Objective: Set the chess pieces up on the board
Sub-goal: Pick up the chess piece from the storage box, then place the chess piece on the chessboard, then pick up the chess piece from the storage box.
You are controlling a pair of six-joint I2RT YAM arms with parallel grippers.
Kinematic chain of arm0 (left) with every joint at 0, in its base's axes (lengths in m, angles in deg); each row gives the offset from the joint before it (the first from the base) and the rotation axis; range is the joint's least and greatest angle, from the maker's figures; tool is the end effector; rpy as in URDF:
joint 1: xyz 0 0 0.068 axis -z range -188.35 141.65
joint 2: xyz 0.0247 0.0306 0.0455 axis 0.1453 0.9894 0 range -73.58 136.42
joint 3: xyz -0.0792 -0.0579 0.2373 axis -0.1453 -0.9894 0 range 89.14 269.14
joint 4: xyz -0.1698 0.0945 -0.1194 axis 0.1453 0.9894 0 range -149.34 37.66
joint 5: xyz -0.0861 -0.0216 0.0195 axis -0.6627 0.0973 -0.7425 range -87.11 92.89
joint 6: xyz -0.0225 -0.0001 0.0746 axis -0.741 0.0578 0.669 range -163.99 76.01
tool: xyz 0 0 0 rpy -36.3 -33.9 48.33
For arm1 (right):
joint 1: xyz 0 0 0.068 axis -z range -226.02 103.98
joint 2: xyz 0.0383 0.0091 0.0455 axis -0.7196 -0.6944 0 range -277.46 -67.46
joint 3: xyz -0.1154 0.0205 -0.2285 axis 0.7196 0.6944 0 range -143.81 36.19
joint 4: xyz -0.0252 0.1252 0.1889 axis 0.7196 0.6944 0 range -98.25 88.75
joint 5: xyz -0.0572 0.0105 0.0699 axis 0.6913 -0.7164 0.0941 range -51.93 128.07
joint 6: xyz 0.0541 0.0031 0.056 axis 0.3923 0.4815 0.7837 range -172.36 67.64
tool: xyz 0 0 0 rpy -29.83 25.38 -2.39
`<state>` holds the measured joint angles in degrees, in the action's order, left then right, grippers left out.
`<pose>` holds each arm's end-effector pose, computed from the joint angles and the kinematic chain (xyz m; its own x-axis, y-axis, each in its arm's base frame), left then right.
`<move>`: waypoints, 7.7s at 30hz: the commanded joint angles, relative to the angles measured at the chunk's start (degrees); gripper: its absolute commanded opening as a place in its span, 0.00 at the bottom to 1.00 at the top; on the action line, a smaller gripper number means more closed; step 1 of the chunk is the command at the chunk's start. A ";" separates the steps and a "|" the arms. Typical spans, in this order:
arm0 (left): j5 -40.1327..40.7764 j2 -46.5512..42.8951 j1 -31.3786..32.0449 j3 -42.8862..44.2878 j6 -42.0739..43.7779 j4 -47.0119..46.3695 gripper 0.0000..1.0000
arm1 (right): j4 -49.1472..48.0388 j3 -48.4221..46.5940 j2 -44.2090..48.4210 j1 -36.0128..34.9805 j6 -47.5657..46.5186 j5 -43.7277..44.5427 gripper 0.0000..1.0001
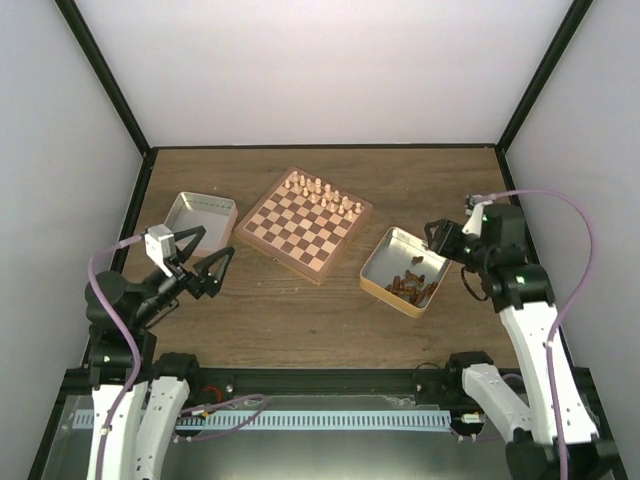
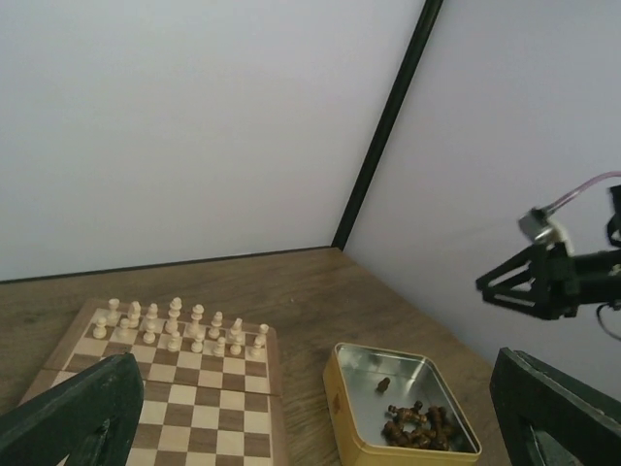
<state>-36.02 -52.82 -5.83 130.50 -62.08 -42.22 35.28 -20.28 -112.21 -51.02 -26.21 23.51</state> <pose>0.0868 -0.0457 0.3385 -0.1474 -0.2354 -0.9607 0.6468 0.7119 -0.2737 0.1525 0.0302 0.3159 -0.6023 0.3755 -0.7044 -0.0353 0.8690 0.4935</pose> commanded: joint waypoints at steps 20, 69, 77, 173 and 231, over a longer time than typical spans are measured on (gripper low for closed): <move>10.84 1.95 -0.57 -7.51 -4.85 -15.83 1.00 | -0.99 7.52 -24.31 -8.33 6.20 18.72 0.45; 17.49 11.65 -0.59 -5.62 0.60 -25.18 1.00 | -2.95 -5.92 -38.11 -25.00 10.06 27.29 0.11; 18.86 11.41 -0.59 -5.59 0.69 -24.51 1.00 | -5.50 -19.60 -52.45 -34.72 8.83 20.80 0.11; 19.08 11.35 -0.59 -5.97 0.47 -24.36 1.00 | -16.66 7.77 -40.48 -14.06 27.36 33.07 0.38; 9.01 13.69 -0.50 -6.60 -0.70 -27.83 1.00 | -28.94 10.54 -29.59 -14.05 12.53 18.14 0.15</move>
<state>-20.55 -40.12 -6.11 124.82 -61.99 -66.78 11.96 -6.97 -146.90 -64.90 -7.87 50.94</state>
